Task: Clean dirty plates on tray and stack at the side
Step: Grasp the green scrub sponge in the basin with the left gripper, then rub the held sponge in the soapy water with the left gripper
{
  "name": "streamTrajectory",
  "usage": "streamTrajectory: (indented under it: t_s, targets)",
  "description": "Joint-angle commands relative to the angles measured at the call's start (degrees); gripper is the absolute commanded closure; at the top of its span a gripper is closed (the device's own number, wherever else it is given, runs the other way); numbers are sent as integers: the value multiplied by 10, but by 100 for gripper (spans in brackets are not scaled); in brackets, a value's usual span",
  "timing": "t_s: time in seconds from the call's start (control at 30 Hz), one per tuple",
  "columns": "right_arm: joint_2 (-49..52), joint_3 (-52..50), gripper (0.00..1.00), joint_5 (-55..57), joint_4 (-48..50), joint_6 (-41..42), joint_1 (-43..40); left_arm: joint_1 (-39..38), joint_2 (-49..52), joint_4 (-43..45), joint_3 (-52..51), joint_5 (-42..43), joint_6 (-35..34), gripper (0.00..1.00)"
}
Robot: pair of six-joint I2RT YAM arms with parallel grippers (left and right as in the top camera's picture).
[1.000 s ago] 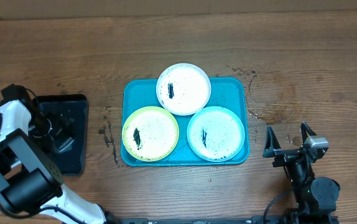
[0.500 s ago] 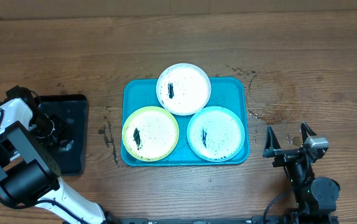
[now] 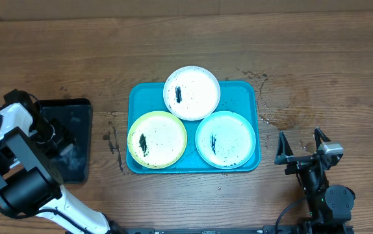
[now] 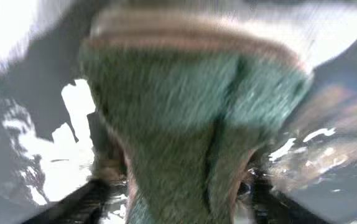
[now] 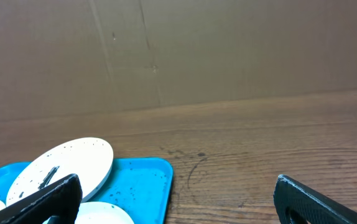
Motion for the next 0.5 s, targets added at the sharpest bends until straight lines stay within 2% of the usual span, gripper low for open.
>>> streamTrajectory:
  t_s: [0.0,0.4,0.43,0.47]
  targets:
    - [-4,-6,0,5,2,-3,3,1,36,36,-12,-28,-2,0]
    - [-4,-6,0,5,2,-3,3,1,36,120,-12,-37,-2,0]
    - [-4,-6,0,5,2,-2,3,1,36,123,-12,-37,-2,1]
    - [-4,-6,0,6,2,-2,3,1,36,128,-12,-37,-2,10]
